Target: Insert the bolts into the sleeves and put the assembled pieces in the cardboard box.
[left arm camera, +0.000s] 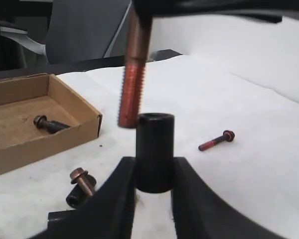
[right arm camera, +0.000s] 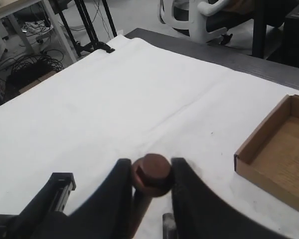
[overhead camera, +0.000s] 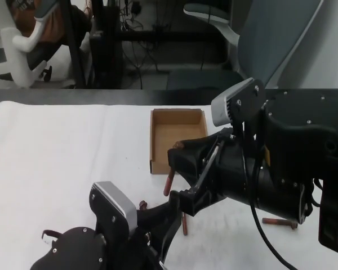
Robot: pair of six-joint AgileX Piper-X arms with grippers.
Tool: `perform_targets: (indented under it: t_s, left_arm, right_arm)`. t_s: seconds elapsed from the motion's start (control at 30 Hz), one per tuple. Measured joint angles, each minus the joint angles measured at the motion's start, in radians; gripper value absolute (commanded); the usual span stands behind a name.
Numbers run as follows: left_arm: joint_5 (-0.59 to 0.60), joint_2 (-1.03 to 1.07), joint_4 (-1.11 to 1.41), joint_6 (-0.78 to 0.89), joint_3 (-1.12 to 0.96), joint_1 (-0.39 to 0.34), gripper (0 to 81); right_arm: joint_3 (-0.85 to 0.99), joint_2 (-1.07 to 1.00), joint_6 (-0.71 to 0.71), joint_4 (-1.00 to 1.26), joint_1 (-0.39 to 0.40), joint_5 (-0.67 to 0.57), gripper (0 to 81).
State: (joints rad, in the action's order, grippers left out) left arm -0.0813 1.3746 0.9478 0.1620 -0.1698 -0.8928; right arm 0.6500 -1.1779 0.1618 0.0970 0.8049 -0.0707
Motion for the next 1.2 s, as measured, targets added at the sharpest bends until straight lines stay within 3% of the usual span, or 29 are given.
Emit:
perform_targets:
  t_s: [0.4,1.2]
  left_arm:
    - [0.000,0.000,-0.033,-0.119,0.000,0.000,1.8]
    - [-0.037,0.000,-0.035,-0.144,0.000,0.043,1.8]
  right_arm:
    - [0.000,0.000,-0.004,-0.031,0.000,0.004,0.6]
    - [0.000,0.029,-0.056,-0.089,0.000,0.049,0.6]
